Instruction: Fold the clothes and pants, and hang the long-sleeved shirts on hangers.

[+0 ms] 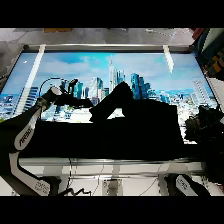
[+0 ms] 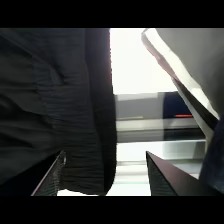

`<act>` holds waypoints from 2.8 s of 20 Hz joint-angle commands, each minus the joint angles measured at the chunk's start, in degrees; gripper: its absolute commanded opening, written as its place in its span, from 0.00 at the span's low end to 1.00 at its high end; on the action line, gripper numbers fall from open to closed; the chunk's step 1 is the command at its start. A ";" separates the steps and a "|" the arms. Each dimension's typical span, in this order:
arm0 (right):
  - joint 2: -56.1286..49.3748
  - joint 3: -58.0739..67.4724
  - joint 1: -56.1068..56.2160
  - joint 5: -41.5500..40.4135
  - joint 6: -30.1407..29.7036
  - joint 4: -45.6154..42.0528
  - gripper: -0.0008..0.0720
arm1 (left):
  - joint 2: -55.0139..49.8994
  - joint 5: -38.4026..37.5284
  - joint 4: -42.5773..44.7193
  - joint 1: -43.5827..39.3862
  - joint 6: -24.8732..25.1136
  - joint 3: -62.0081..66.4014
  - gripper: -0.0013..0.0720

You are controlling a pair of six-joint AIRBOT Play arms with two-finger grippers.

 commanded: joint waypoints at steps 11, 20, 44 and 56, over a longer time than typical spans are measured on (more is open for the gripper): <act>0.00 0.00 0.07 -1.05 0.00 1.46 0.78 | -1.95 -7.04 1.40 -4.22 4.66 -0.04 0.22; 0.00 0.00 0.07 -2.95 0.09 1.81 0.78 | 0.20 -7.34 1.46 -2.19 9.81 11.39 0.03; -0.02 -0.02 0.07 -21.88 2.08 1.99 0.78 | 18.12 10.58 15.34 17.68 16.57 30.97 0.03; -2.73 -0.31 0.07 -25.16 5.11 7.54 0.78 | 16.04 1.44 45.29 18.82 1.42 30.40 0.03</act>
